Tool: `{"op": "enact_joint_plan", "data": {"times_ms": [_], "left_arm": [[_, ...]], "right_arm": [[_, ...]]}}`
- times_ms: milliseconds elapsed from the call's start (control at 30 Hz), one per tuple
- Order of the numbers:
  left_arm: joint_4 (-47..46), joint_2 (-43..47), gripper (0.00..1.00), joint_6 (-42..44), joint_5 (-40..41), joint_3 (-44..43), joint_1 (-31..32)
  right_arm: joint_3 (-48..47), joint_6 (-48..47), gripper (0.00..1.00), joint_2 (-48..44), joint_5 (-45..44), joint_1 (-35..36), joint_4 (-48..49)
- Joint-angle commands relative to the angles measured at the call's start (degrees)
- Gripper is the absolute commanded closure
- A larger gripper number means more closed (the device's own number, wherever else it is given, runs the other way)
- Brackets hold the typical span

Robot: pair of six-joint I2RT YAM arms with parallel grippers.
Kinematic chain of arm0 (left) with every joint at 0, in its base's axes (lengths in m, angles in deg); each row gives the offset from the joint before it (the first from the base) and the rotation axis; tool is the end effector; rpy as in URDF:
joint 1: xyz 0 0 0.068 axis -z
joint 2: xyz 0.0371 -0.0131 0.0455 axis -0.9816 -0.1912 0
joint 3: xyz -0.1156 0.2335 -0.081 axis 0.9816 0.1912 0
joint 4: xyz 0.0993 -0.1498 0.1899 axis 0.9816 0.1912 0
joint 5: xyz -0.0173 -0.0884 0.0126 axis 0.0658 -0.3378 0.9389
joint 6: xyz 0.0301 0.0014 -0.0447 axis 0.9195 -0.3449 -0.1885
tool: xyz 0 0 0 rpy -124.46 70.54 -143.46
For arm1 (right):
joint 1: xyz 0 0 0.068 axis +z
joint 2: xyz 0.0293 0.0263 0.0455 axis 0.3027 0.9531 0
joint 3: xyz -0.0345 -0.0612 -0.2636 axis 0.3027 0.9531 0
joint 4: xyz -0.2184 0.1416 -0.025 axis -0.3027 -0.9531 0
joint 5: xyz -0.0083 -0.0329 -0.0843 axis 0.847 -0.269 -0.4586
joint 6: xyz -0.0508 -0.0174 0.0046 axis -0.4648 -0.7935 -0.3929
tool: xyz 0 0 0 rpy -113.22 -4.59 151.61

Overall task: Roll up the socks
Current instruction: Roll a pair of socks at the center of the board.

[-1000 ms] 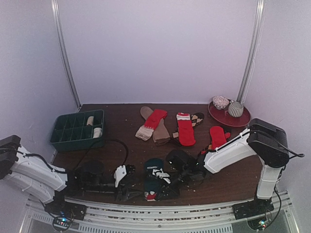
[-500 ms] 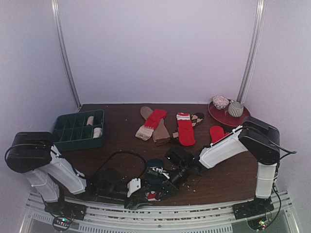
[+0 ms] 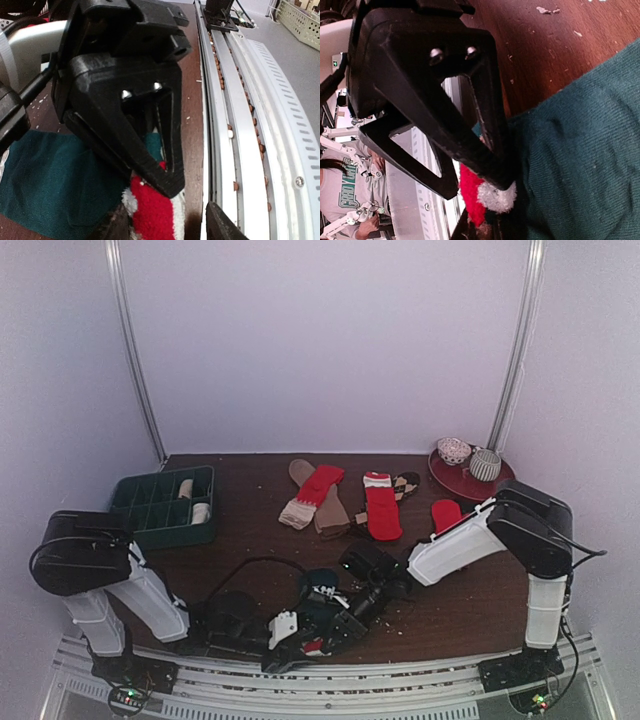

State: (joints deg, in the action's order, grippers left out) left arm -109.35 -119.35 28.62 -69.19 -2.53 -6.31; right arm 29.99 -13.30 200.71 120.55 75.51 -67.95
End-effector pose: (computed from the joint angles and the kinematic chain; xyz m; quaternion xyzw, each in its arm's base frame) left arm 0.0713 -0.2539 0.0881 0.5219 0.6737 -0.3939 0.3444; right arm 0.1646 0.3186 0.0991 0.4585 -0.7187 -0.5205 0.0476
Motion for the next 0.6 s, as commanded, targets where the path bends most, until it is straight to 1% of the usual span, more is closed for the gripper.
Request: {"op": "enact_joint_plan", "data": {"times_ms": [0,100,133,167,267,367,400,467,533,567], "left_arm": [[-2.61,-1.99,0.47,-1.24,0.77,0.23,0.11],[-2.34,-2.58,0.47,-1.11,1.71,0.11,0.11],[-2.17,-2.88,0.49,-1.07,2.05,0.0,0.11],[-1.74,-3.1,0.53,-1.02,2.47,-0.17,0.07],[-0.36,-3.81,0.77,-1.11,3.32,-0.61,0.1],[1.38,-4.46,0.97,-2.13,4.55,-0.71,0.11],[2.25,-4.76,1.0,-2.72,4.88,-0.77,0.11],[4.45,-5.29,1.0,-4.31,5.55,-1.39,0.11],[8.05,-5.63,1.0,-6.93,6.54,-2.38,0.11],[9.97,-5.64,1.0,-9.13,6.85,-2.86,0.11]], "right_arm": [[2.14,0.59,0.91,4.86,-7.18,0.22,-9.69],[1.97,0.77,0.91,5.09,-7.22,0.12,-9.6],[2.01,0.8,0.91,5.05,-7.24,0.12,-9.6],[1.97,0.69,0.91,4.97,-7.27,0.17,-9.68],[2.06,0.68,0.91,4.47,-7.0,0.17,-9.7],[1.98,0.86,0.91,4.04,-6.08,0.18,-9.32],[1.9,0.86,0.91,3.78,-5.87,0.18,-9.15],[1.73,0.81,0.89,2.92,-5.65,0.18,-8.53],[1.7,0.95,0.79,0.64,-6.57,0.17,-7.13],[1.79,0.68,0.78,-1.16,-7.8,0.06,-6.62]]}}
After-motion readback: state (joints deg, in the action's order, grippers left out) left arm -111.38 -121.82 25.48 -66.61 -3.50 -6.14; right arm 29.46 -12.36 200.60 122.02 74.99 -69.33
